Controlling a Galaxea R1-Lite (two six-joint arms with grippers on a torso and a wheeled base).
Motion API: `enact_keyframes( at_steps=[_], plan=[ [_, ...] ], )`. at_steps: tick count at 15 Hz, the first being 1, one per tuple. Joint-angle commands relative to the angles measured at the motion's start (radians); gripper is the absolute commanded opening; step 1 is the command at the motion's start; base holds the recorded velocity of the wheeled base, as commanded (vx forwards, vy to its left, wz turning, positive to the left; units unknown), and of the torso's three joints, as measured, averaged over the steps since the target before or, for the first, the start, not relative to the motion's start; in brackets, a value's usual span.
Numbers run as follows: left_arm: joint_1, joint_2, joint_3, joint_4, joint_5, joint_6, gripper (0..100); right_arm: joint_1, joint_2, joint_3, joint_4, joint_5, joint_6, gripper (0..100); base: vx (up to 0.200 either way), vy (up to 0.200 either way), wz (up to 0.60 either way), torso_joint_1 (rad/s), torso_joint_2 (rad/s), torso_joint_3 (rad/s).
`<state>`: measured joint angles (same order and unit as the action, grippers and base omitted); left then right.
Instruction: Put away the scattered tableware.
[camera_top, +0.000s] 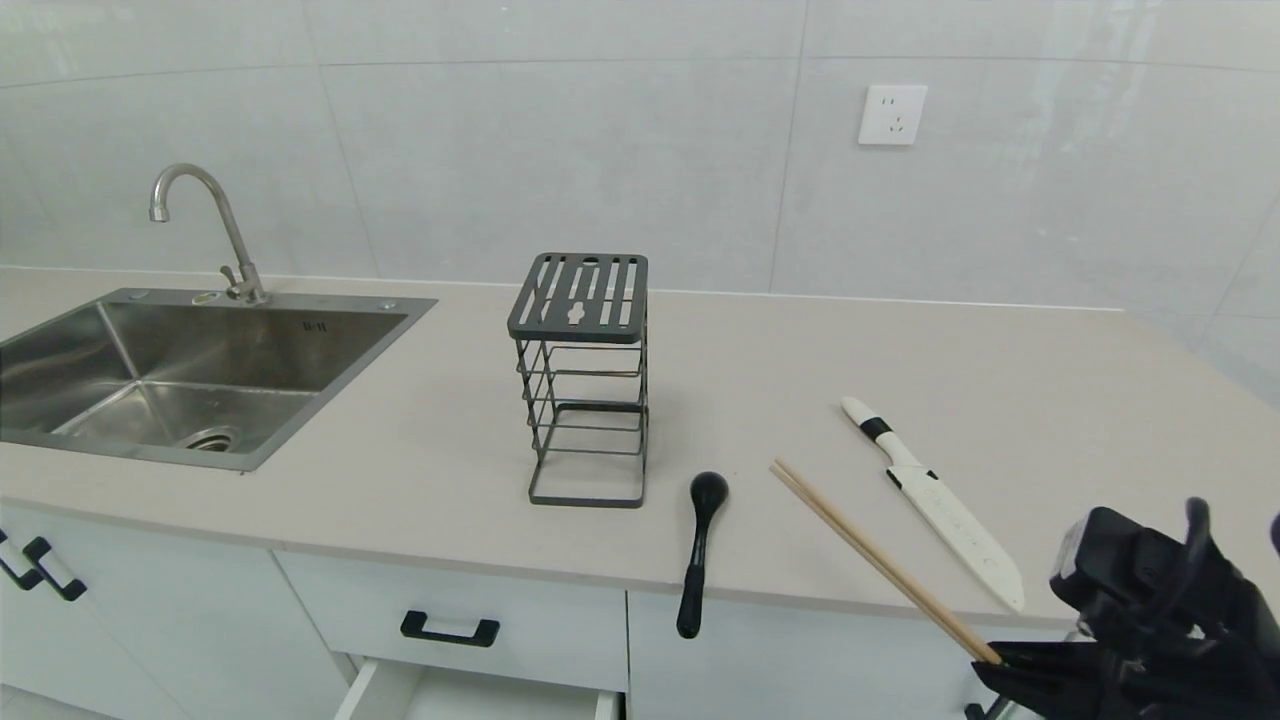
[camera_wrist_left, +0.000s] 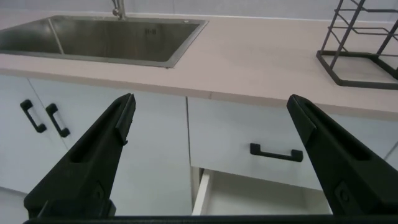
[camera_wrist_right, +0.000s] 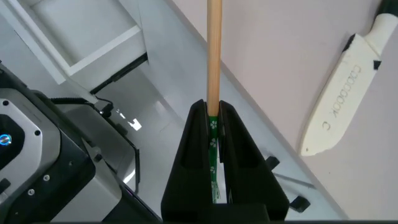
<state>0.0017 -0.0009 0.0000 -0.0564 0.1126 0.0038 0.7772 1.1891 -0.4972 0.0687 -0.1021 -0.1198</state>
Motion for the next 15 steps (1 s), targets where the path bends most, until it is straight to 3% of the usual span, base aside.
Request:
enact_keyframes(
  at_steps=[1, 5, 8, 9, 11, 12, 13, 14, 15],
  plan=[
    [0.0, 0.001, 0.0, 0.0, 0.001, -0.002, 100, 0.002, -0.029, 0.008, -0.001, -0.001, -0.012, 0, -0.2, 0.0, 0.0, -0.007, 0.0, 0.007],
    [0.0, 0.001, 0.0, 0.003, -0.008, -0.01, 100, 0.005, 0.004, 0.002, -0.06, 0.001, -0.086, 0, 0.0, 0.0, 0.0, 0.0, 0.0, 0.0],
    [0.0, 0.001, 0.0, 0.004, -0.008, -0.082, 100, 0.01, 0.173, -0.018, -0.219, 0.009, -0.175, 0, 0.0, 0.0, 0.0, 0.0, 0.0, 0.0],
    [0.0, 0.001, 0.0, 0.0, -0.004, -0.071, 100, 0.028, 0.204, -0.03, -0.231, 0.009, -0.184, 0, 0.0, 0.0, 0.0, 0.0, 0.0, 0.0],
    [0.001, 0.001, 0.0, -0.011, 0.015, 0.176, 100, 0.043, 0.242, -0.06, -0.233, 0.007, -0.181, 0, 0.0, 0.0, 0.0, 0.0, 0.0, 0.0],
    [0.0, 0.001, 0.0, -0.02, 0.009, 0.32, 100, 0.051, 0.259, -0.081, -0.233, 0.007, -0.184, 0, 0.0, 0.0, 0.0, 0.0, 0.0, 0.0],
    [0.0, 0.001, 0.0, -0.02, 0.009, 0.288, 100, 0.063, 0.273, -0.089, -0.233, 0.007, -0.184, 0, 0.0, 0.0, 0.0, 0.0, 0.0, 0.0],
    [0.0, 0.001, 0.0, -0.016, 0.022, 0.182, 100, 0.065, 0.274, -0.089, -0.233, 0.007, -0.184, 0, 0.0, 0.0, 0.0, 0.0, 0.0, 0.0],
    [0.0, 0.001, 0.0, -0.011, 0.101, 0.117, 100, 0.065, 0.274, -0.089, -0.233, 0.007, -0.184, 0, 0.0, 0.0, 0.0, 0.0, 0.0, 0.0]
  ],
)
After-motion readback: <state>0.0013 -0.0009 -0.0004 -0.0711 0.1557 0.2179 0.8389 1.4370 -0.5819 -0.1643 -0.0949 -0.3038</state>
